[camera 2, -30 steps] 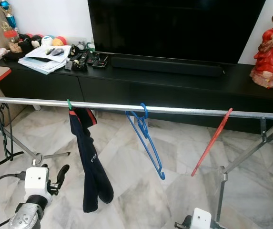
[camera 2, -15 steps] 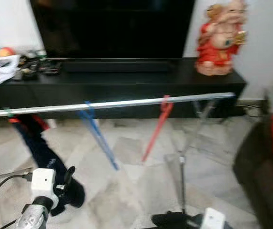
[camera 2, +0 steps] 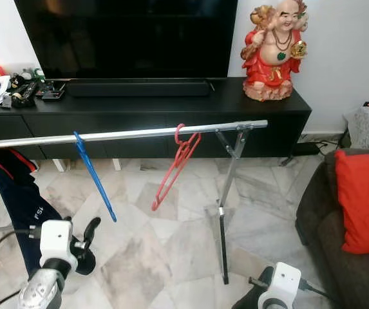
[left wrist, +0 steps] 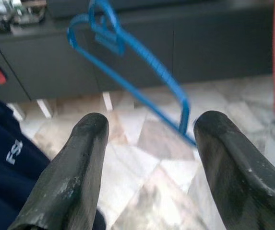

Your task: Hang hanger

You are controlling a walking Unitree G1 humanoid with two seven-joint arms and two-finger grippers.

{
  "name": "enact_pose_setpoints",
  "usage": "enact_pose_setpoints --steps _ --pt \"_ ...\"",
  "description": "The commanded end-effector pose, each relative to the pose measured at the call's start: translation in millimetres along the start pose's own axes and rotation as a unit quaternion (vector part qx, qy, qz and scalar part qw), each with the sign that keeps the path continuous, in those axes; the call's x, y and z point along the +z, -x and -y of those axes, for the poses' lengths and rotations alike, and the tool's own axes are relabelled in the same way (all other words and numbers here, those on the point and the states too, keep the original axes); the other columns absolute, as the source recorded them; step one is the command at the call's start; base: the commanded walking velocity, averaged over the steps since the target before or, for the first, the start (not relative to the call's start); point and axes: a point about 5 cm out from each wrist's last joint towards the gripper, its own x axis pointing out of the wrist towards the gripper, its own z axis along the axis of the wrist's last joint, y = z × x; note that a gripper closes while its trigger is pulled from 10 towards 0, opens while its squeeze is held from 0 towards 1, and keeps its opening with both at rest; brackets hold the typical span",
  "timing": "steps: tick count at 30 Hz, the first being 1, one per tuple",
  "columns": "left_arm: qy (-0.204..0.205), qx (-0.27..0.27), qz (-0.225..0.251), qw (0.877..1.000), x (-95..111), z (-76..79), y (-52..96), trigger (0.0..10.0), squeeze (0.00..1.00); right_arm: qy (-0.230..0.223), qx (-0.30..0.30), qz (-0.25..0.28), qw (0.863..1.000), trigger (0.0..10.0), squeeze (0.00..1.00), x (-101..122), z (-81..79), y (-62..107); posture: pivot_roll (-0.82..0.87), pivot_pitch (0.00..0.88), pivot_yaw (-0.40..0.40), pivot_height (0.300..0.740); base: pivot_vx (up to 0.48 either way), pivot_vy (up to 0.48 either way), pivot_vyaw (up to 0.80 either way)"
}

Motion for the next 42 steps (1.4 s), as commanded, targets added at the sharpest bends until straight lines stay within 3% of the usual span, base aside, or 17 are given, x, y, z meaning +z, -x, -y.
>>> enact_pose_setpoints --steps 1,11,28,42 --pt "-0.004 0.020 0.001 1.000 3 -11.8 0.6 10.0 0.00 0.006 0.025 0.015 1.000 10.0 0.00 4 -13.5 -0.8 -0.04 0.058 0.008 0.740 0.000 0.000 0.00" --pt "0.001 0.018 0.011 1.000 8 -9.6 -1.0 10.0 0.00 0.017 0.038 0.009 0.999 10.0 0.00 4 -17.2 -1.0 -0.04 0.067 0.004 0.740 0.000 0.000 0.00" --pt "-0.001 0.009 0.033 0.999 18 -7.9 -2.9 10.0 0.00 0.052 0.062 -0.019 0.997 10.0 0.00 -9 -23.7 3.4 -0.04 0.073 0.001 0.740 0.301 0.000 0.00" --pt "-0.002 0.010 0.059 0.998 27 -8.1 -2.3 10.0 0.00 0.057 0.062 -0.040 0.996 10.0 0.00 -18 -19.2 6.1 -0.04 0.076 -0.002 0.740 0.308 0.000 0.00"
